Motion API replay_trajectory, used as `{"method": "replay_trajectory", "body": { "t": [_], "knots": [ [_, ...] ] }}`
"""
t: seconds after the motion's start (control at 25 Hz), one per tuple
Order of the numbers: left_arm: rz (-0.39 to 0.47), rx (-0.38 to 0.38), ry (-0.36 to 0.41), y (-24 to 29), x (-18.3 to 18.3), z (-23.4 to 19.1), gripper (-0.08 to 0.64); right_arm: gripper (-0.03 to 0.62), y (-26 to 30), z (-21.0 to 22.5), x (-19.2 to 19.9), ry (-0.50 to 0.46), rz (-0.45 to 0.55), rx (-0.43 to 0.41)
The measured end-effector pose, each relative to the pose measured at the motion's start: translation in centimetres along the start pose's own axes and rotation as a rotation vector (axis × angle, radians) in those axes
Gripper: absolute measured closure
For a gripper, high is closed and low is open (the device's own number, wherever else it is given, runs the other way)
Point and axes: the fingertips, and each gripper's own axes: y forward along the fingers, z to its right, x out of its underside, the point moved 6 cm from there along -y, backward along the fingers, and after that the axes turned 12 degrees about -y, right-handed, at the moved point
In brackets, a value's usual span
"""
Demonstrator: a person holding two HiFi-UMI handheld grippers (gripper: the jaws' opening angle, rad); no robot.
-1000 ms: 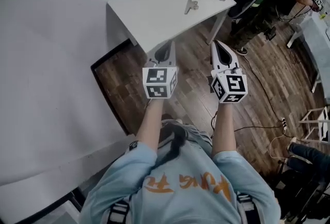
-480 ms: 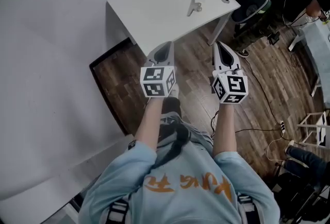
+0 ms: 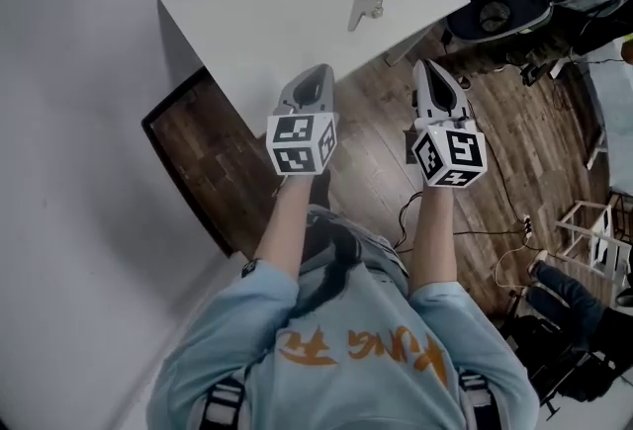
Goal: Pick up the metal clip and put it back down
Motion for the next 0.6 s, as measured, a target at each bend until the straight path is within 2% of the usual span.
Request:
{"method": "replay_trajectory", "body": {
  "t": [0.08,0.32,0.48,0.6],
  "knots": [
    [-0.028,-0.043,-0.044,2.6,-0.5,-2.4,0.535,0.580,4.1,-0.3,1.1,0.009,-0.038,-0.049],
    [-0.024,-0.152,-0.068,8.3,-5.6,-9.3,0.535,0.580,14.5,-1.2,2.0,0.037,-0.089,-0.138],
    [-0.010,-0.164,-0.098,11.4,-7.7,-11.7,0.535,0.580,18.5,0.0,2.2,0.049,-0.105,-0.113],
    [-0.043,-0.141,-0.095,13.8,-7.4,-11.4,0.537,0.580,19.4,1.9,3.4,0.060,-0.147,-0.073]
  ]
}}
